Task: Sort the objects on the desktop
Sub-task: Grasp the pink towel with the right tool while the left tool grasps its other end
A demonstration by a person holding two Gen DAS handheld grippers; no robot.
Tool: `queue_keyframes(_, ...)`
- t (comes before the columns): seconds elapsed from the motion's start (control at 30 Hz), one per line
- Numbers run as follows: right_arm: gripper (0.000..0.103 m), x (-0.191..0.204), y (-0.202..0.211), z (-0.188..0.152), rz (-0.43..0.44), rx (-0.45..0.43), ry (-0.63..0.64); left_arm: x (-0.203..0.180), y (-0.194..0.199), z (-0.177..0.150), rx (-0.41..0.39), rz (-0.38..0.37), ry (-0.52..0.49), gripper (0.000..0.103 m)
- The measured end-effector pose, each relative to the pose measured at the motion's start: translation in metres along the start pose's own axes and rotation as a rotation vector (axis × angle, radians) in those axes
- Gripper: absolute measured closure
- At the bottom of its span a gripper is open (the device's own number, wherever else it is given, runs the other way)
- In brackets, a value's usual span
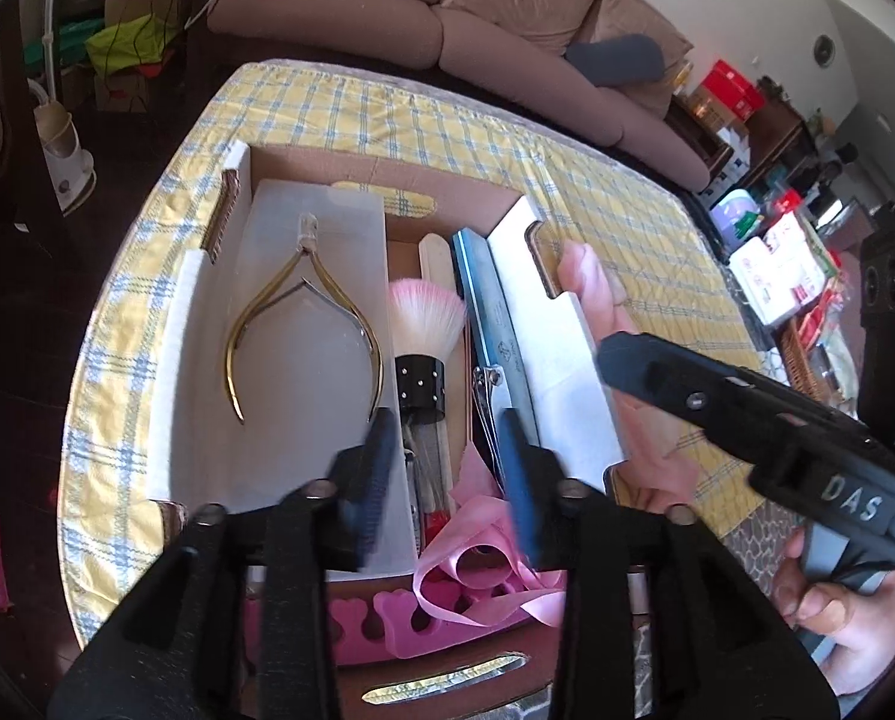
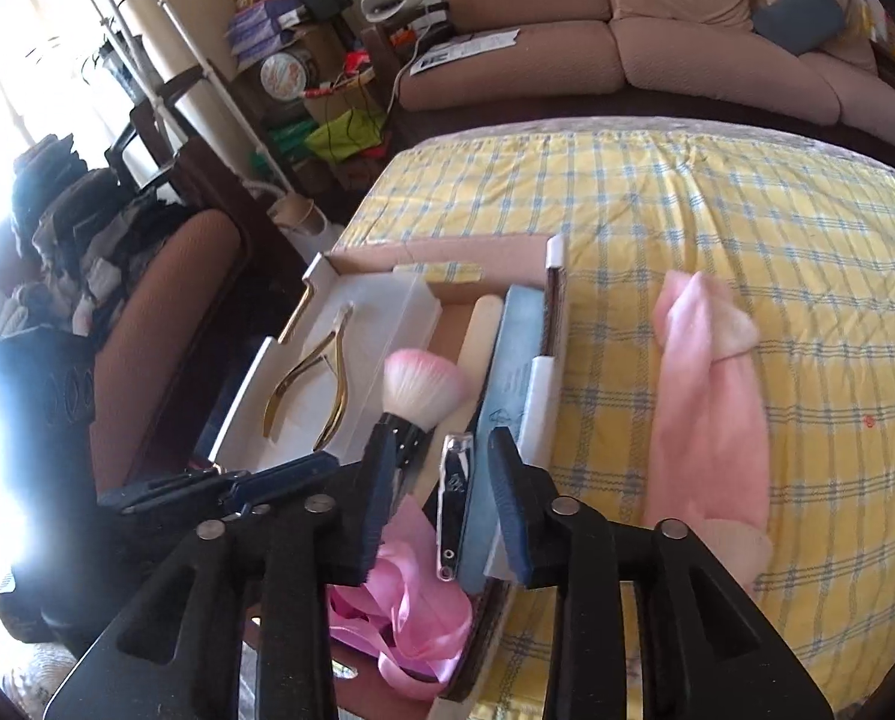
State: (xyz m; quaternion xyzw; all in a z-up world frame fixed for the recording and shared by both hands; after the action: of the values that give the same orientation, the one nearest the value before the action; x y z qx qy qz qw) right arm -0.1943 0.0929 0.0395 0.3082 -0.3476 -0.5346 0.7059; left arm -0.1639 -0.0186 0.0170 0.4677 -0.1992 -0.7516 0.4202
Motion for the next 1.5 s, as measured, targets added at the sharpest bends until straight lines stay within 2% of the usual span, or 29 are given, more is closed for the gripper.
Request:
queue_keyframes(0.07,0.052,-0.009,0.009,0.003,-0.01,-0.02,-0.018,-0.003,0.003,0.002,-0.004,0.013,-0.01,0.048)
queue_keyframes(0.1,0.049,-0.013,0.014,0.005,-0.011,-0.028,-0.029,-0.005,0.005,0.002,-0.007,0.017,-0.015,0.043)
queue_keyframes(0.2,0.031,-0.027,0.024,0.007,-0.021,-0.043,-0.059,-0.009,0.009,0.003,-0.015,0.009,-0.016,0.018)
queue_keyframes(0.23,0.02,-0.031,0.026,0.007,-0.026,-0.044,-0.067,-0.011,0.011,0.004,-0.022,0.009,-0.014,0.002)
queue_keyframes(0.27,0.014,-0.035,0.029,0.006,-0.035,-0.048,-0.073,-0.012,0.014,0.005,-0.033,0.001,-0.013,0.0)
queue_keyframes(0.33,0.01,-0.045,0.035,0.006,-0.057,-0.063,-0.08,-0.018,0.017,0.008,-0.039,-0.003,-0.024,0.0)
queue_keyframes(0.47,0.009,-0.075,0.037,0.001,-0.116,-0.073,-0.113,-0.036,0.016,0.014,-0.042,-0.021,-0.048,0.0)
queue_keyframes(0.63,0.009,-0.103,0.02,-0.021,-0.209,-0.023,-0.105,-0.065,0.0,0.027,-0.01,-0.042,-0.09,0.0)
queue_keyframes(0.77,0.009,-0.113,0.016,-0.045,-0.237,-0.009,-0.077,-0.095,-0.024,0.039,0.023,-0.052,-0.132,0.0)
queue_keyframes(0.9,0.009,-0.117,0.014,-0.066,-0.233,-0.001,-0.063,-0.118,-0.062,0.051,0.081,-0.039,-0.163,0.0)
queue_keyframes(1.03,0.009,-0.115,0.012,-0.077,-0.198,-0.004,-0.047,-0.132,-0.109,0.067,0.151,0.021,-0.205,0.0)
queue_keyframes(1.1,0.01,-0.113,0.01,-0.079,-0.193,-0.006,-0.041,-0.133,-0.129,0.073,0.179,0.041,-0.201,0.006)
queue_keyframes(1.17,0.016,-0.113,0.009,-0.079,-0.179,-0.012,-0.05,-0.132,-0.149,0.08,0.204,0.052,-0.174,0.013)
queue_keyframes(1.3,0.019,-0.113,0.004,-0.08,-0.161,-0.011,-0.066,-0.127,-0.177,0.088,0.233,0.104,-0.182,0.013)
queue_keyframes(1.4,0.021,-0.115,-0.001,-0.081,-0.155,-0.006,-0.092,-0.121,-0.191,0.089,0.262,0.116,-0.163,0.013)
queue_keyframes(1.5,0.033,-0.12,-0.006,-0.083,-0.147,0.003,-0.121,-0.113,-0.202,0.084,0.301,0.143,-0.156,0.013)
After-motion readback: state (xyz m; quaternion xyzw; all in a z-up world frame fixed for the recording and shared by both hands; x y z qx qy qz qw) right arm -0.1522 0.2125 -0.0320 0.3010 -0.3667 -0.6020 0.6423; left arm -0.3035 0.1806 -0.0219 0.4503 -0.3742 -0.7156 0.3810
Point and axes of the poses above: each gripper's, at about its wrist camera, not at the fingertips, and y roughly against the way its jaws point, x to its left, z to its top, the point moved 6 cm from there along -y, roughly the way its jaws point, and after that the axes turned 12 degrees about -z, right-handed, at the moved point
